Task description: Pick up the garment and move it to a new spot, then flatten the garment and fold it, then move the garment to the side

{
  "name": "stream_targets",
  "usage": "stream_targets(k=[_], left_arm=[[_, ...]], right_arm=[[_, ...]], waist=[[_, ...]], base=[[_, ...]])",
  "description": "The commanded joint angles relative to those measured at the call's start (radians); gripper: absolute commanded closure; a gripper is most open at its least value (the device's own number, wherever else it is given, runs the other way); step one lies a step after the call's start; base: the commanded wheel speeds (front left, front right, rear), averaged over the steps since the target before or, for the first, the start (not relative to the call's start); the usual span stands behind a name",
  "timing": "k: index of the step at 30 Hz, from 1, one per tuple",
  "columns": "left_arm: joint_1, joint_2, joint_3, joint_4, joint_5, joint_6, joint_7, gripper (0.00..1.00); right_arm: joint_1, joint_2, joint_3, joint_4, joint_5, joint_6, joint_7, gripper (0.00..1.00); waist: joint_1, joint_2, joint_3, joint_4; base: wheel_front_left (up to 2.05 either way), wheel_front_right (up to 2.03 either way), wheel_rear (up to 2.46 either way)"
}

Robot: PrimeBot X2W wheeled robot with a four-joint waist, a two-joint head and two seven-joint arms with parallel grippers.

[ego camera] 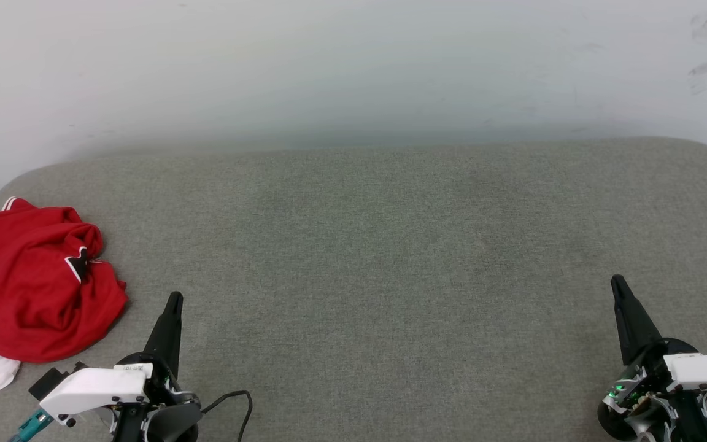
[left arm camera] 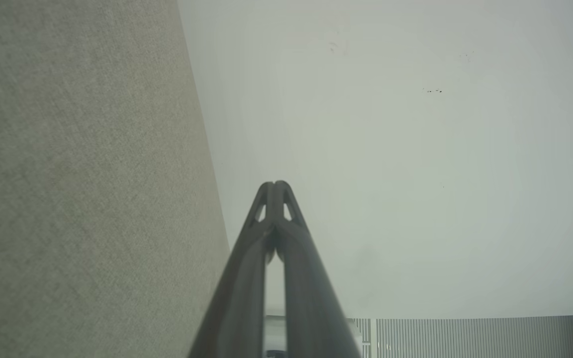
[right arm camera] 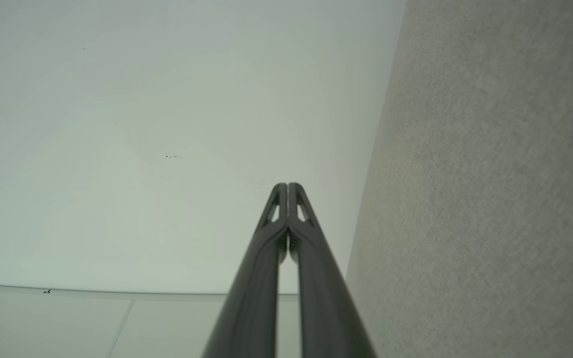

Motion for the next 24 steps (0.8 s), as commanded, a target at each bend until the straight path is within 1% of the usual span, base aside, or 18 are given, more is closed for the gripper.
stream_targets(k=[1,24], left_arm=[[-0.008,-0.001,0.002,0.0,0.003,-0.003,0.005,1.0],[-0.008,-0.001,0.002,0.0,0.003,-0.003,0.004,1.0]], right_arm=[[-0.009,0.003,0.001,0.0,0.003,0.0,0.001,1.0],[-0.009,0.003,0.001,0.0,0.003,0.0,0.001,1.0]], waist=[[0.0001,0.0,0.0,0.0],[0.0001,0.0,0.0,0.0]], base=[[0.0,0.0,0.0],[0.0,0.0,0.0]])
